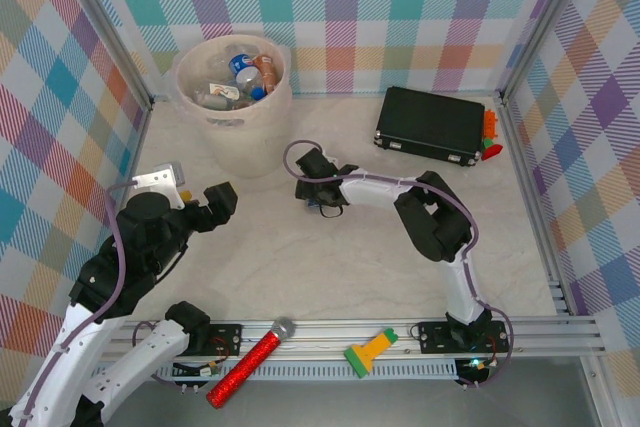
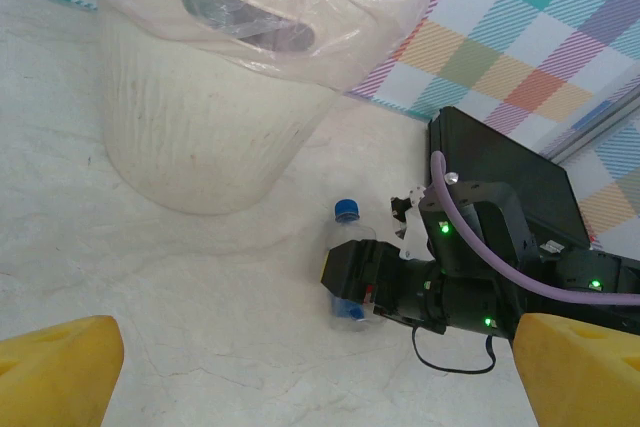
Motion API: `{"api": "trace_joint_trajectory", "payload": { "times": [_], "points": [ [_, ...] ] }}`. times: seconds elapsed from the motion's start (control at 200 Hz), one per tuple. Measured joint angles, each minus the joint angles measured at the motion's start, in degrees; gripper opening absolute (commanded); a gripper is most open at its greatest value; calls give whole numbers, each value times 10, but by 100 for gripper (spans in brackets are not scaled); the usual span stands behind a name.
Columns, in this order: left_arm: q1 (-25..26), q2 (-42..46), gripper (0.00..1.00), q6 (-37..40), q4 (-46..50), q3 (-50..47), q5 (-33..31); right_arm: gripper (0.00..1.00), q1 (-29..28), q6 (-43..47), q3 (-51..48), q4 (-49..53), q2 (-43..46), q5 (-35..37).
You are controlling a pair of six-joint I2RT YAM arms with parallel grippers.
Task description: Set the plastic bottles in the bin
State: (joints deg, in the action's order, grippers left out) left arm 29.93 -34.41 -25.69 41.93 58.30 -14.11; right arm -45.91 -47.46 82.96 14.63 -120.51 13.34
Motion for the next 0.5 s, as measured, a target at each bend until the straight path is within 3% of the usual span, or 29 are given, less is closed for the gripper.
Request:
{"api": "trace_joint_trajectory", "payload": {
  "times": [0.19,0.5],
  "points": [
    [0,-2,100,-3,-1,0,2,59,-5,15,-52,-30,31,1],
    [0,-55,99,-42,-32,0,31,59,-29,105,-158,-76,159,16]
  ]
}}
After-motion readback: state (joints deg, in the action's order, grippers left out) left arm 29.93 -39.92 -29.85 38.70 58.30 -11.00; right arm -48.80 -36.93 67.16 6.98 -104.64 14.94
